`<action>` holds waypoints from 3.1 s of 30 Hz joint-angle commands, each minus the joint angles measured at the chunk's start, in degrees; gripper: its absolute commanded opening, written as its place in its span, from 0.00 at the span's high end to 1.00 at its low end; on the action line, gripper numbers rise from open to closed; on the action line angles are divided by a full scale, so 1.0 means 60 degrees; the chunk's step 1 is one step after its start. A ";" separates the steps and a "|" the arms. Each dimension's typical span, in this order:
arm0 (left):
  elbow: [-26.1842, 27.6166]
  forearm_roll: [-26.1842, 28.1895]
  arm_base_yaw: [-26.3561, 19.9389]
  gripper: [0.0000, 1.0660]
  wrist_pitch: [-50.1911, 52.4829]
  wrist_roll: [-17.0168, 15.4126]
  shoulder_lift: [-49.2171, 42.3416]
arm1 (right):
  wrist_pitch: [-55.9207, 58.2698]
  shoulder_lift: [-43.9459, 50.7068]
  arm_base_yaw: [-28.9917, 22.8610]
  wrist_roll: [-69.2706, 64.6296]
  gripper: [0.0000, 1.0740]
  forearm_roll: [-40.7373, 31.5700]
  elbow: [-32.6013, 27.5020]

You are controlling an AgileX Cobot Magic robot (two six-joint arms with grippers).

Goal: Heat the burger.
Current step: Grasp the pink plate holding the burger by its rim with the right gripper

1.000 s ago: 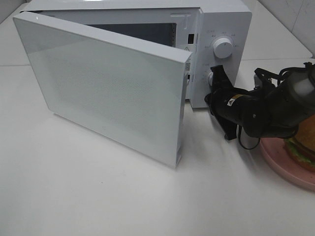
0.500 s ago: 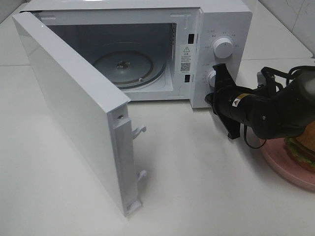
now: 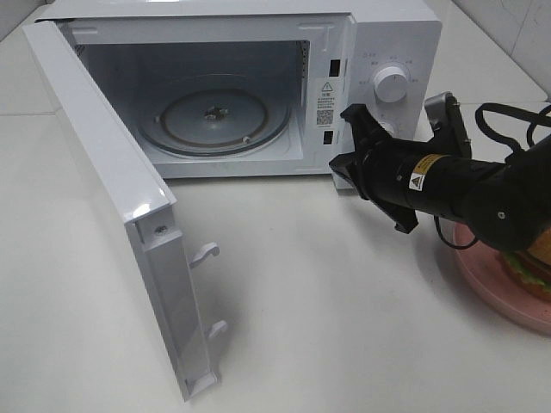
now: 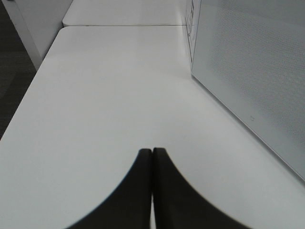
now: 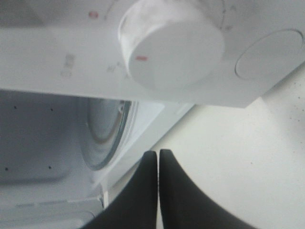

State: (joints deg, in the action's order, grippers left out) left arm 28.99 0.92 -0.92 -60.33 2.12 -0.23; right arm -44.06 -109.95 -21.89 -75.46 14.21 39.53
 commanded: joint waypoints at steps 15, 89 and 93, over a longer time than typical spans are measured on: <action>-0.0019 0.0048 -0.0029 1.00 0.0124 -0.0010 -0.0201 | 0.0363 0.1070 -0.0010 0.4106 0.97 0.4708 0.0019; -0.0019 0.0048 -0.0029 1.00 0.0124 -0.0010 -0.0201 | 1.5355 0.1127 -0.0029 1.0208 0.30 -0.0573 0.3505; -0.0019 0.0048 -0.0029 1.00 0.0124 -0.0010 -0.0201 | 1.5661 0.0630 -0.0029 0.9874 0.30 -0.0172 0.3782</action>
State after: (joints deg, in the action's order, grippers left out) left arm 28.99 0.92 -0.92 -60.33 2.12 -0.23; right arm 49.10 -105.83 -21.89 -15.24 12.32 61.94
